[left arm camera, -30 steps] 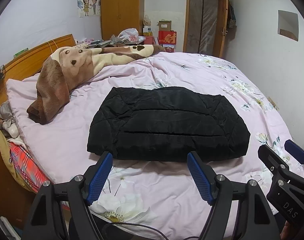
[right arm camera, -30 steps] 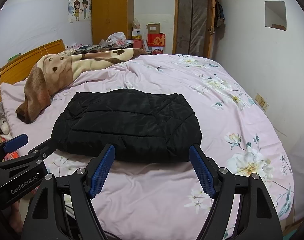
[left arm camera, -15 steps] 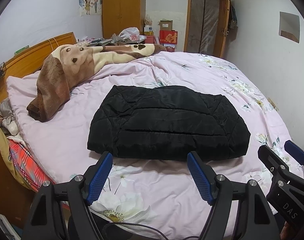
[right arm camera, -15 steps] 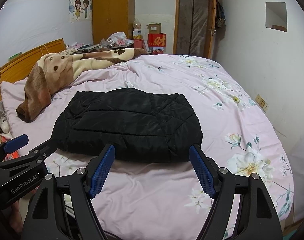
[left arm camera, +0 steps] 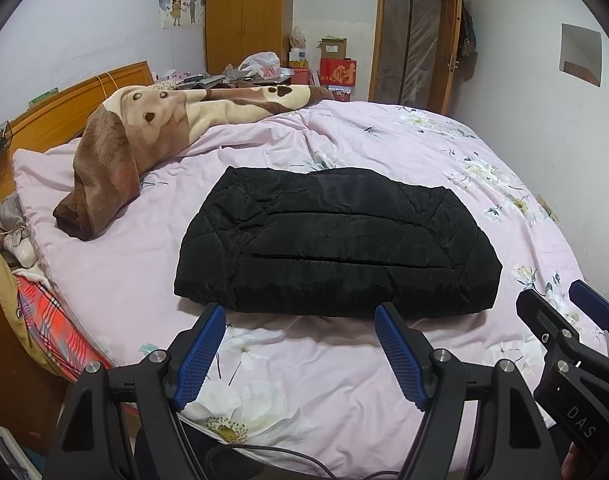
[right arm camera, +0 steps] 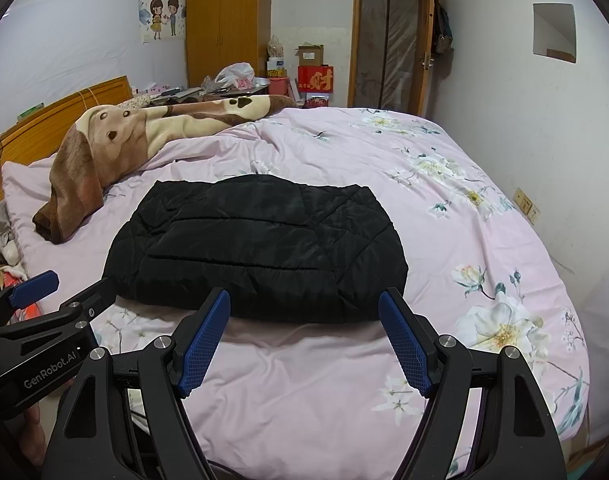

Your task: Fold large clothes

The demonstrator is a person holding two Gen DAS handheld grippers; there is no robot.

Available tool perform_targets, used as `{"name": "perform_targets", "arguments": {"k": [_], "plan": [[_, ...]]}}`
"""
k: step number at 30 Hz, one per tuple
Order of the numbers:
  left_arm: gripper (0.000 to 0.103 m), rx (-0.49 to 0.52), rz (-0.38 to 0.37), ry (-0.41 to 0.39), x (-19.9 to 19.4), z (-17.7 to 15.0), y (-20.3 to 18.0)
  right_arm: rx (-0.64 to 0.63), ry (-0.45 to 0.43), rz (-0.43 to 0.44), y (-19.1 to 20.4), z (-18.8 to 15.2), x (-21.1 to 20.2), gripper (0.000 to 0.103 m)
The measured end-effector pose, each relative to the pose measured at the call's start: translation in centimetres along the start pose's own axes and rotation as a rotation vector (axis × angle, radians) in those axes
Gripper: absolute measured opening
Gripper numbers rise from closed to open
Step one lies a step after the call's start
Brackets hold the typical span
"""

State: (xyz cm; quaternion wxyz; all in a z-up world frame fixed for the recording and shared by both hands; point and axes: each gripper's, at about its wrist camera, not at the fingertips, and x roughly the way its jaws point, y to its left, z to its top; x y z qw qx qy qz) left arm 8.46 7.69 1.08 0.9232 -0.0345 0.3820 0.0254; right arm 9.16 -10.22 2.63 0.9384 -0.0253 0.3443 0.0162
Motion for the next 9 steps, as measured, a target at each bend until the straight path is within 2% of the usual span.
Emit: {"name": "perform_targets", "arguments": {"k": [9], "plan": [[0.077, 0.001, -0.006, 0.006, 0.15, -0.21, -0.47, -0.001, 0.004, 0.002, 0.0, -0.06, 0.01, 0.077]]}}
